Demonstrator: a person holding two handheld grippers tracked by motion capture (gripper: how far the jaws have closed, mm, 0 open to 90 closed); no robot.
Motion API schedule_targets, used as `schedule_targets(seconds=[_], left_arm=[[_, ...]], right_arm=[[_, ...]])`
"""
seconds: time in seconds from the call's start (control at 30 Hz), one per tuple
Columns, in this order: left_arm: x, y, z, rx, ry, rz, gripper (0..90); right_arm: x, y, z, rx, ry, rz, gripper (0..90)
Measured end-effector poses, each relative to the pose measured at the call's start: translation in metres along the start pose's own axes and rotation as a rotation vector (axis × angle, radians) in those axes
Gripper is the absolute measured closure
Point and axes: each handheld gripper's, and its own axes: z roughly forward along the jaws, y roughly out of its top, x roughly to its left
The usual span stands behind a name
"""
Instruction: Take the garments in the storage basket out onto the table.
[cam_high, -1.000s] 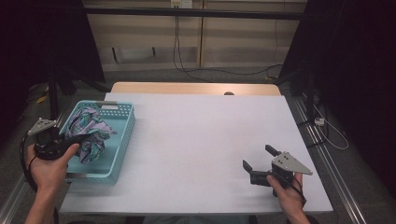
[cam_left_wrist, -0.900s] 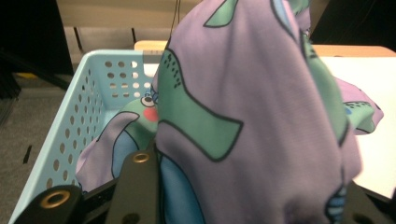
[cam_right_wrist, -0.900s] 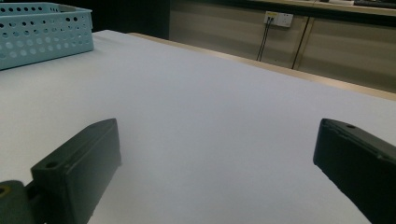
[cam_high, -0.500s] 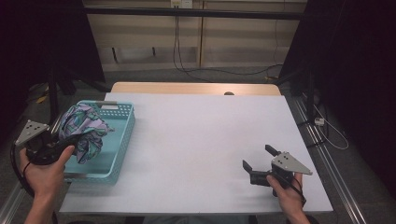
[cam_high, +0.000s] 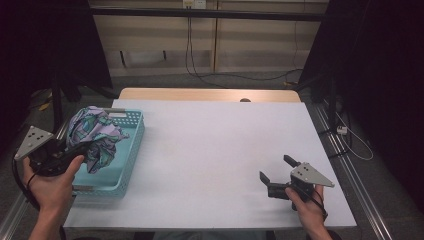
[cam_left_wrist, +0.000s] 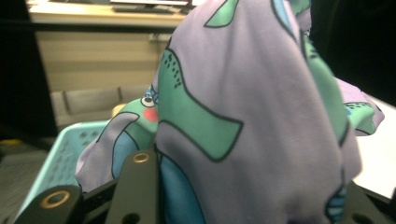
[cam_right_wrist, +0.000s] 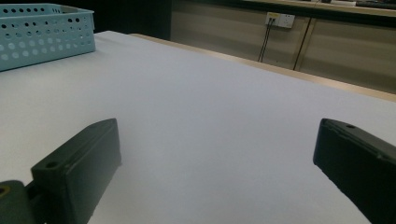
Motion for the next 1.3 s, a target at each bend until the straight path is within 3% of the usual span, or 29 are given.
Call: schedule_targets(seconds=[0.3,0.57,0.97,1.3], left_arm=[[-0.013,0.015,0.01,-0.024,-0.058,-0.006,58.3],[-0.025,0.024,0.022,-0.015,-0.131,-0.007,58.2],[-0.047,0.029,0.045,-0.003,-0.191,0.023,58.2],[-0.057,0.033,0.056,0.0,-0.24,0.013,58.2]], right_arm=[[0.0,0.0,0.001,-0.001,0.001,-0.002,0.1],[0.0,0.0,0.001,0.001,0.001,-0.003,0.1],[0.0,0.0,0.001,0.0,0.003,-0.005,0.1],[0.0,0.0,0.001,0.0,0.004,-0.005,0.1]])
